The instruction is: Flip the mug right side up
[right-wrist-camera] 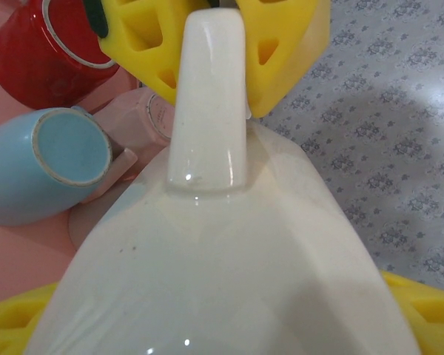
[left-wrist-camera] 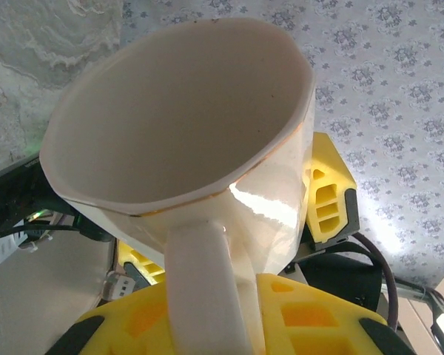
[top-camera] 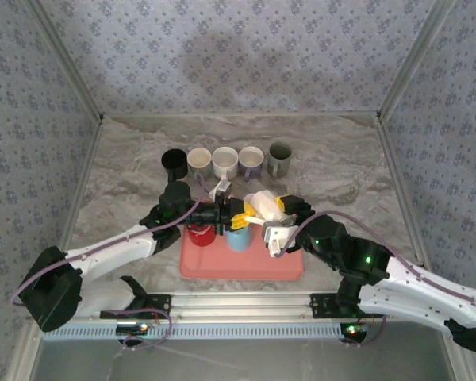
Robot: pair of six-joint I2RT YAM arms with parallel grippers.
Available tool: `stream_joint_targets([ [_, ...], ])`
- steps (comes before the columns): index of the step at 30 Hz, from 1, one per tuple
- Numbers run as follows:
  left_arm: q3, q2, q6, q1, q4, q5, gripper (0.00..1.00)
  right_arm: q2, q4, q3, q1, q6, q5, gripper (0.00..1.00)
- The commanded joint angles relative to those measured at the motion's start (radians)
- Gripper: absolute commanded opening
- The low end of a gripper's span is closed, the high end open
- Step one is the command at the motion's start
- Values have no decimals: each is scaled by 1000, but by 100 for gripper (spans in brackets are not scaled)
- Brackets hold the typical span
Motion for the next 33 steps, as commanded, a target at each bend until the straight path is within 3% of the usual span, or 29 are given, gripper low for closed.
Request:
stream_joint_targets([
  [1, 47, -34, 196, 1, -45, -1, 0, -17, -30, 51, 0, 76, -32, 40],
  [7, 110, -100, 347, 32, -277, -11, 0, -9, -133, 90, -2, 141, -67, 71],
  [10, 103, -136, 371, 56, -319, -32, 0, -10, -162, 103, -3, 160, -87, 81],
  [12, 95, -150, 372, 67, -319, -38, 0, -10, -172, 107, -5, 171, -91, 99],
  [19, 102, -185, 447, 78, -414, -82, 0, -17, -178, 108, -6, 216, -99, 100],
  [28, 196, -308, 865, 82, -745, -356, 0, -73, -129, 124, -9, 388, -75, 100],
  [33, 243, -344, 1107, 80, -817, -514, 0, -70, -126, 170, -14, 613, 88, 100],
])
